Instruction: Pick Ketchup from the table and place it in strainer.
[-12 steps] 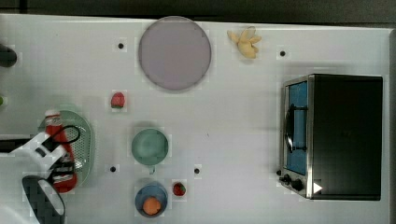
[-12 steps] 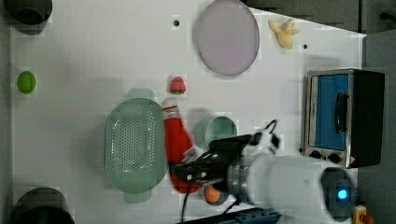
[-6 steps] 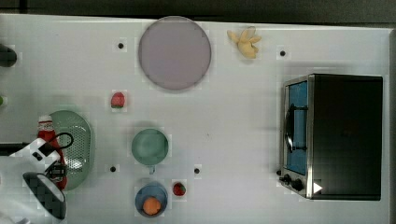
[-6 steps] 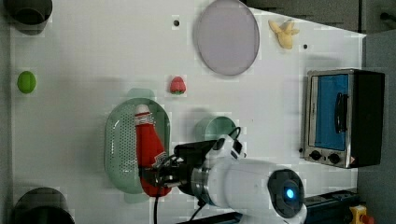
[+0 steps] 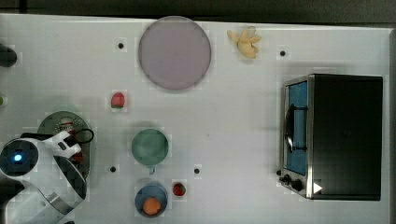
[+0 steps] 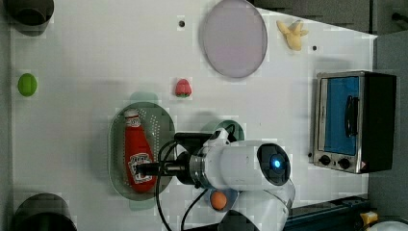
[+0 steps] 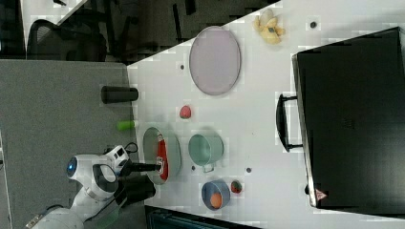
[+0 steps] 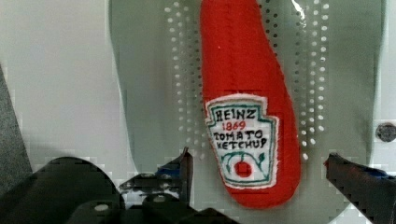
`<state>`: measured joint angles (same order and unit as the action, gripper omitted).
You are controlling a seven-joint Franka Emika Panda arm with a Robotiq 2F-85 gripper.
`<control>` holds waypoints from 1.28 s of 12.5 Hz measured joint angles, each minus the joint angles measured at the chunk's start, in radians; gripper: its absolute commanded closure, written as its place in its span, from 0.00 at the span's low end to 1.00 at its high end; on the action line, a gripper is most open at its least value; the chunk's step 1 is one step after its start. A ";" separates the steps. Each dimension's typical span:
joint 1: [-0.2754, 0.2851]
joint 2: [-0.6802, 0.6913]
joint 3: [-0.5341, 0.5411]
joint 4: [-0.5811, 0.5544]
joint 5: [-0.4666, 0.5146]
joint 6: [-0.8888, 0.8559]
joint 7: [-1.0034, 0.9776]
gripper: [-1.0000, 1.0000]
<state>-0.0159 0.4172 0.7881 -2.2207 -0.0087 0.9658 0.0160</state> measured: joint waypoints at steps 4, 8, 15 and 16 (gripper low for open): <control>-0.027 -0.114 0.002 0.000 0.023 0.015 0.031 0.00; -0.111 -0.354 -0.011 0.008 0.022 -0.078 0.034 0.00; -0.216 -0.615 -0.345 0.066 0.023 -0.517 0.034 0.00; -0.236 -0.642 -0.401 0.088 0.019 -0.572 0.032 0.00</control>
<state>-0.2520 -0.2252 0.3867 -2.1328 0.0107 0.3936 0.0482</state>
